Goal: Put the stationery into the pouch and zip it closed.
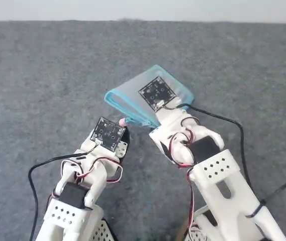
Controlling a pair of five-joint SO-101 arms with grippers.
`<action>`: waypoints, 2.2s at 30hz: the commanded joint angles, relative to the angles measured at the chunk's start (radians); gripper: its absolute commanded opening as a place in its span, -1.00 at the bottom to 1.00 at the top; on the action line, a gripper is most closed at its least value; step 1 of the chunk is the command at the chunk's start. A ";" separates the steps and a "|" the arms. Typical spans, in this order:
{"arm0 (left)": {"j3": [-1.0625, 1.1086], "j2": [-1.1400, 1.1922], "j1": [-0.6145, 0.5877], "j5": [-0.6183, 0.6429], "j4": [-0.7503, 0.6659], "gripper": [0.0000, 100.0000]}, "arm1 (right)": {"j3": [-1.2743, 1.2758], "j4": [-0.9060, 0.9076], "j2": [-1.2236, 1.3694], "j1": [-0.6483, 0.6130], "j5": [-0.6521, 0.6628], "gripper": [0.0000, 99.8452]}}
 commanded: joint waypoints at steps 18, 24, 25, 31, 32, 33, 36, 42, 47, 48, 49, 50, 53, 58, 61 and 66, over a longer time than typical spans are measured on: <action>-0.016 -0.005 -0.158 -0.006 -0.037 -0.98 | 0.149 0.007 -0.039 0.045 0.103 -0.99; -0.015 -0.005 -0.203 -0.003 -0.044 -0.98 | 0.149 0.012 -0.039 0.047 0.103 -0.99; -0.015 -0.005 -0.213 -0.003 -0.044 -0.98 | 0.150 0.013 -0.039 0.047 0.103 -0.99; -0.015 -0.003 -0.315 -0.002 -0.080 -0.98 | 0.152 0.013 -0.039 0.163 0.124 -0.99; -0.015 -0.003 -0.322 -0.002 -0.083 -0.98 | 0.160 0.010 -0.039 0.182 0.149 -0.99; -0.015 -0.003 -0.325 -0.002 -0.086 -0.98 | 0.169 0.005 -0.039 0.197 0.166 -0.99; -0.013 -0.003 -0.324 -0.002 -0.086 -0.98 | 0.187 0.004 -0.039 0.237 0.195 -0.99; -0.013 -0.003 -0.324 -0.002 -0.086 -0.98 | 0.187 0.004 -0.041 0.314 0.256 -0.99; -0.012 -0.003 -0.265 -0.008 -0.080 -0.96 | 0.172 0.005 -0.041 0.291 0.250 -0.99; -0.012 -0.003 -0.230 -0.014 -0.063 -0.92 | 0.149 0.013 -0.041 0.263 0.241 -0.99; -0.018 -0.003 -0.193 -0.040 -0.029 -0.84 | 0.120 0.024 -0.039 0.242 0.213 -0.99; -0.024 -0.005 -0.167 -0.075 0.011 -0.75 | 0.083 0.042 -0.033 0.223 0.189 -0.99; -0.084 -0.023 -0.166 -0.110 0.126 -0.54 | -0.029 0.124 -0.028 0.217 0.160 -0.99; -0.091 -0.153 -0.176 -0.141 0.213 -0.52 | -0.063 0.183 -0.038 0.225 0.158 -0.99; -0.042 -0.222 -0.163 -0.163 0.224 -0.52 | -0.061 0.214 -0.041 0.213 0.157 -0.99; -0.002 -0.273 -0.158 -0.164 0.219 -0.52 | -0.068 0.265 -0.041 0.160 0.157 -0.99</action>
